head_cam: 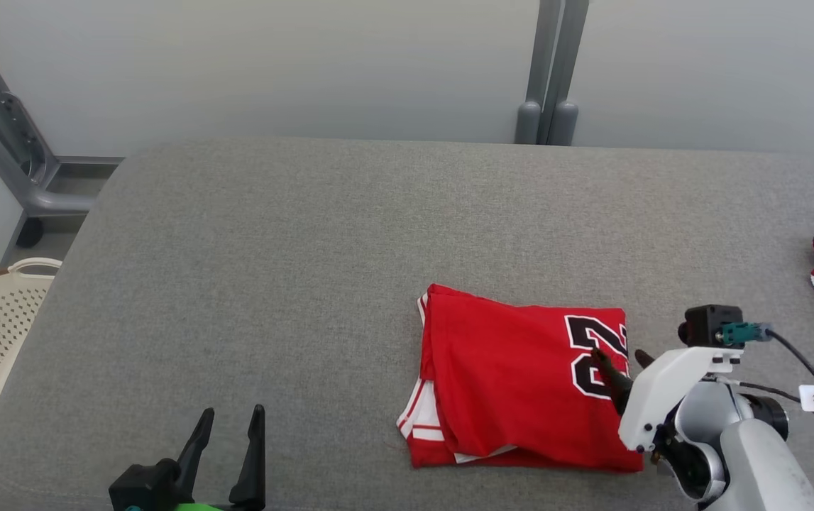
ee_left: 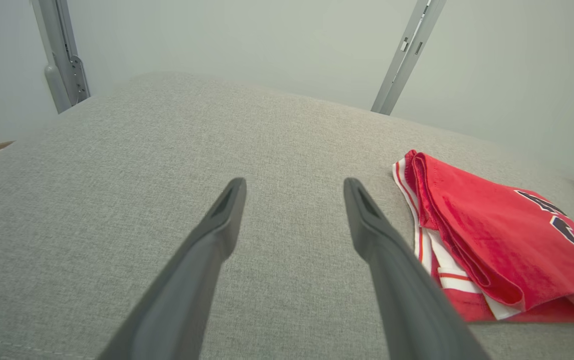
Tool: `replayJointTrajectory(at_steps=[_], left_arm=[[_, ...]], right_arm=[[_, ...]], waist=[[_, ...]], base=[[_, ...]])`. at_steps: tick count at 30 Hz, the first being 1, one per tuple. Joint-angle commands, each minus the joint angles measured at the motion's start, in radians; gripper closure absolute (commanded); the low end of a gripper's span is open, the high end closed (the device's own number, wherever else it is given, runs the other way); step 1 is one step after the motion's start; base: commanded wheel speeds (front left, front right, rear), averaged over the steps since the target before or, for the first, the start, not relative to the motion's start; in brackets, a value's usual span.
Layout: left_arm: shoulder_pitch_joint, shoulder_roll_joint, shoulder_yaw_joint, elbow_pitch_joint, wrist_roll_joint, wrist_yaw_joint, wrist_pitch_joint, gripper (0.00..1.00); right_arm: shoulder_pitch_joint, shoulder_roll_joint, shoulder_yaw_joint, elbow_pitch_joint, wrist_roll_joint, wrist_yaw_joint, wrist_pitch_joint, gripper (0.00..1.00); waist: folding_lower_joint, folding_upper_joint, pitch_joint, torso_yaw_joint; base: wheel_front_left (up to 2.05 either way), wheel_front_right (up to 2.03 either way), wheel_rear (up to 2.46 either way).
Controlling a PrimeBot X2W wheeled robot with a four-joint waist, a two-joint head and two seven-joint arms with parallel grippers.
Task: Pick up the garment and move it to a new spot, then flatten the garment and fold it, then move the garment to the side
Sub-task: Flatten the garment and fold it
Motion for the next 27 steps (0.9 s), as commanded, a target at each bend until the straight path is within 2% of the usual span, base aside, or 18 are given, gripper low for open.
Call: replayJointTrajectory(at_steps=[1,6,13,18,27], left_arm=[[-0.01,0.006,0.0,0.001,-0.001,-0.003,-0.003,0.0],[-0.007,0.011,0.002,0.005,-0.005,-0.003,-0.003,0.0],[-0.015,0.011,0.006,0.006,-0.006,-0.003,-0.003,0.0],[-0.021,0.009,0.006,0.003,-0.006,-0.003,-0.003,0.0],[-0.035,0.003,-0.003,0.006,-0.011,-0.003,-0.003,0.0]], right_arm=[[0.017,-0.002,0.012,-0.016,0.007,-0.001,0.002,0.0],[0.084,-0.002,0.13,-0.124,0.06,-0.001,0.016,0.0],[0.126,-0.002,0.289,-0.216,0.058,-0.001,0.042,0.0],[0.118,-0.002,0.367,-0.222,0.037,-0.001,0.038,0.0],[0.074,-0.003,0.432,-0.156,-0.011,-0.001,0.033,0.0]], waist=[[0.0,0.0,0.0,0.004],[0.0,0.0,-0.001,0.016],[0.0,0.0,0.005,0.024],[0.0,0.0,0.014,0.03],[0.0,0.0,0.039,0.053]], base=[[0.0,0.0,0.0],[0.0,0.0,0.0],[0.0,0.0,0.0],[0.0,0.0,0.0],[0.0,0.0,0.0]])
